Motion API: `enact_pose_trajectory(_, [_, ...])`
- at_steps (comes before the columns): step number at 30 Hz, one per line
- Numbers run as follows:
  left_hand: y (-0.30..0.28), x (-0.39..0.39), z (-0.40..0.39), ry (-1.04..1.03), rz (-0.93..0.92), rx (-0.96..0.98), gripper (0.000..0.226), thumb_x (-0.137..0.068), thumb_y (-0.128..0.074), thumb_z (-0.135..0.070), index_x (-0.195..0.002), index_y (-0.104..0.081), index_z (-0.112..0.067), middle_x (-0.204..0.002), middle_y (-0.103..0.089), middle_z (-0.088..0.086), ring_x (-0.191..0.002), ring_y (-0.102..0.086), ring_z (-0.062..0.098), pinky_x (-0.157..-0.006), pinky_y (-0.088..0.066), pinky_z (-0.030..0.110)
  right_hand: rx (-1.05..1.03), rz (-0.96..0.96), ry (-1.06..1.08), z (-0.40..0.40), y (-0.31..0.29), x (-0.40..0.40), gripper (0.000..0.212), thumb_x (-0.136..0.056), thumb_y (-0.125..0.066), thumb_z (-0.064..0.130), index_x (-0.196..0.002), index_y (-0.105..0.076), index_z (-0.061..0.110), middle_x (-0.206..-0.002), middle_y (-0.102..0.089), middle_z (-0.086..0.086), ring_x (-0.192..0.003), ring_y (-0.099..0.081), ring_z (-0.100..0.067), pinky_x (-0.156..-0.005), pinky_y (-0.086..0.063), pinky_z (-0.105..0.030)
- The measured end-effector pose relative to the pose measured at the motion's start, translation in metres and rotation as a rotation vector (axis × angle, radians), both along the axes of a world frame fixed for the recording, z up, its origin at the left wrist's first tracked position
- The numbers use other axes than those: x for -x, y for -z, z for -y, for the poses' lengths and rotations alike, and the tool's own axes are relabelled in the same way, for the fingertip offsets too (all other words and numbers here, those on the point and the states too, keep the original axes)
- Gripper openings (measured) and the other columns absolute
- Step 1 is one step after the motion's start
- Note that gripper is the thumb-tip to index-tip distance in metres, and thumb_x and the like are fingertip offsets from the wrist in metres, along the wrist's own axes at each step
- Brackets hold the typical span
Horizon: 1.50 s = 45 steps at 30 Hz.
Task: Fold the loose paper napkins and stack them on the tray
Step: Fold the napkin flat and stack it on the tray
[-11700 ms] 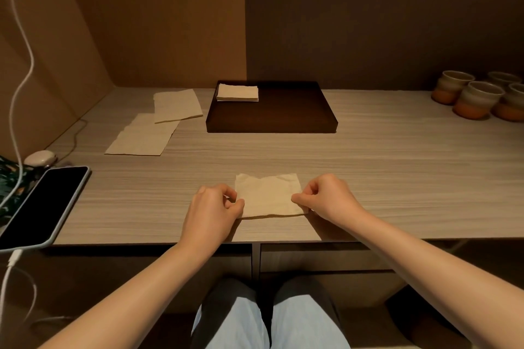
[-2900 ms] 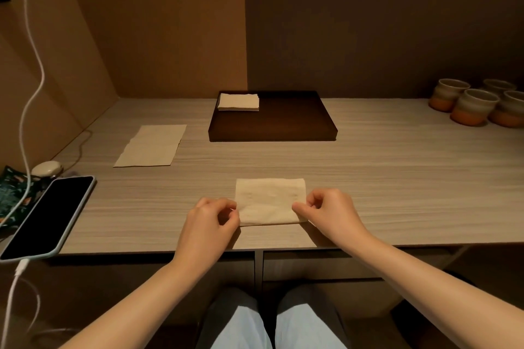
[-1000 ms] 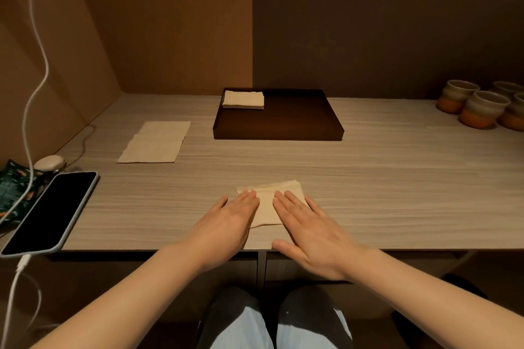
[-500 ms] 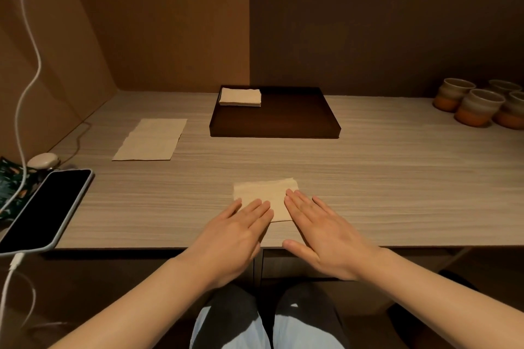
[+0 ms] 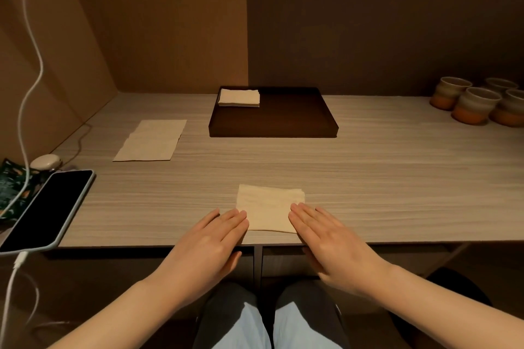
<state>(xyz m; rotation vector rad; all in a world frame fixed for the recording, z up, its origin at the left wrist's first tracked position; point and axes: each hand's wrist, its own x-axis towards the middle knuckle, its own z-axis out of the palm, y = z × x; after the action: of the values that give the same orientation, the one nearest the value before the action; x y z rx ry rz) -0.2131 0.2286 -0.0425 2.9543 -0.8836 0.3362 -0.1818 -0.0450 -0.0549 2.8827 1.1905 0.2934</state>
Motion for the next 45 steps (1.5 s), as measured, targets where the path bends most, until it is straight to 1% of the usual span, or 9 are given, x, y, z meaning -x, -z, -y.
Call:
enact_pose_trajectory(4, [-0.007,0.0,0.009,0.062,0.1,0.084,0.026,-0.073,-0.075,-0.022,-0.099,-0.068,-0.018,-0.098,-0.067,-0.003,-0.092,-0.06,0.016,-0.088,-0.044,0.027,-0.147,0.046,-0.007,-0.004,-0.004,0.006,0.06,-0.067,-0.085,0.016,-0.123,-0.066,0.01,-0.128,-0.065,-0.007,-0.119,-0.06,-0.022,-0.104,-0.041,-0.038])
enact_pose_trajectory(7, [-0.01,-0.003,0.011,0.065,0.096,0.082,0.015,-0.077,-0.072,-0.019,-0.09,-0.066,-0.021,-0.085,-0.06,-0.006,-0.078,-0.052,0.015,-0.064,-0.045,0.027,-0.242,0.098,-0.067,-0.008,-0.011,0.007,0.023,-0.084,-0.068,0.017,-0.106,-0.072,0.014,-0.116,-0.071,-0.002,-0.104,-0.065,-0.019,-0.092,-0.051,-0.035])
enact_pose_trajectory(10, [-0.016,-0.004,0.01,0.091,0.074,0.088,0.008,-0.077,-0.074,-0.022,-0.084,-0.07,-0.022,-0.08,-0.06,-0.008,-0.073,-0.05,0.012,-0.051,-0.044,0.027,-0.275,0.053,-0.086,-0.005,-0.019,0.011,0.024,-0.091,-0.051,0.022,-0.099,-0.073,0.017,-0.107,-0.073,0.006,-0.089,-0.061,-0.016,-0.075,-0.05,-0.03])
enact_pose_trajectory(13, [-0.025,-0.006,0.002,0.083,0.0,0.178,0.01,-0.08,-0.066,-0.025,-0.088,-0.072,-0.025,-0.086,-0.063,-0.011,-0.074,-0.056,0.008,-0.052,-0.048,0.025,-0.349,-0.07,-0.059,-0.002,-0.029,0.009,0.021,-0.088,-0.062,0.015,-0.106,-0.071,0.019,-0.105,-0.071,0.008,-0.089,-0.064,-0.013,-0.071,-0.054,-0.032])
enact_pose_trajectory(17, [-0.045,-0.022,-0.002,-0.103,-0.129,0.46,0.016,-0.089,-0.058,-0.029,-0.098,-0.07,-0.031,-0.086,-0.064,-0.022,-0.064,-0.061,-0.003,-0.061,-0.054,0.023,-0.622,-0.278,0.093,-0.009,-0.054,-0.009,0.028,-0.09,-0.061,0.014,-0.115,-0.069,0.024,-0.104,-0.069,0.017,-0.092,-0.062,0.009,-0.083,-0.049,-0.01])
enact_pose_trajectory(26, [-0.097,-0.108,-0.009,-0.286,-0.079,0.713,0.019,-0.089,-0.063,-0.016,-0.104,-0.071,-0.025,-0.08,-0.068,-0.013,-0.073,-0.063,0.002,-0.066,-0.05,0.016,-0.707,-0.2,0.098,-0.041,-0.116,-0.112,0.025,-0.093,-0.062,0.013,-0.116,-0.071,0.017,-0.111,-0.071,0.004,-0.104,-0.063,-0.005,-0.092,-0.05,-0.02])
enact_pose_trajectory(29, [-0.109,-0.152,-0.017,-0.306,-0.011,0.682,0.021,-0.09,-0.062,-0.018,-0.108,-0.071,-0.022,-0.079,-0.069,-0.011,-0.068,-0.062,0.002,-0.06,-0.049,0.017,-0.672,-0.159,0.097,-0.052,-0.13,-0.156,0.029,-0.094,-0.061,0.014,-0.121,-0.068,0.019,-0.121,-0.068,0.003,-0.107,-0.062,-0.006,-0.092,-0.047,-0.016])
enact_pose_trajectory(38, [-0.097,-0.287,-0.043,-0.214,0.17,0.383,0.026,-0.092,-0.06,-0.013,-0.117,-0.068,-0.014,-0.129,-0.06,0.002,-0.113,-0.061,0.018,-0.099,-0.04,0.024,-0.485,0.016,0.08,-0.08,-0.129,-0.291,0.03,-0.096,-0.055,0.003,-0.121,-0.068,0.014,-0.14,-0.055,-0.005,-0.128,-0.053,-0.022,-0.108,-0.042,-0.034])
enact_pose_trajectory(45, [-0.059,-0.376,-0.059,-0.228,0.092,0.098,0.018,-0.096,-0.048,-0.012,-0.094,-0.066,-0.009,-0.113,-0.063,0.007,-0.086,-0.067,0.026,-0.074,-0.055,0.042,-0.296,-0.006,0.137,-0.099,-0.088,-0.372,0.04,-0.096,-0.055,0.002,-0.132,-0.06,0.018,-0.152,-0.039,-0.004,-0.137,-0.042,-0.024,-0.112,-0.032,-0.033])
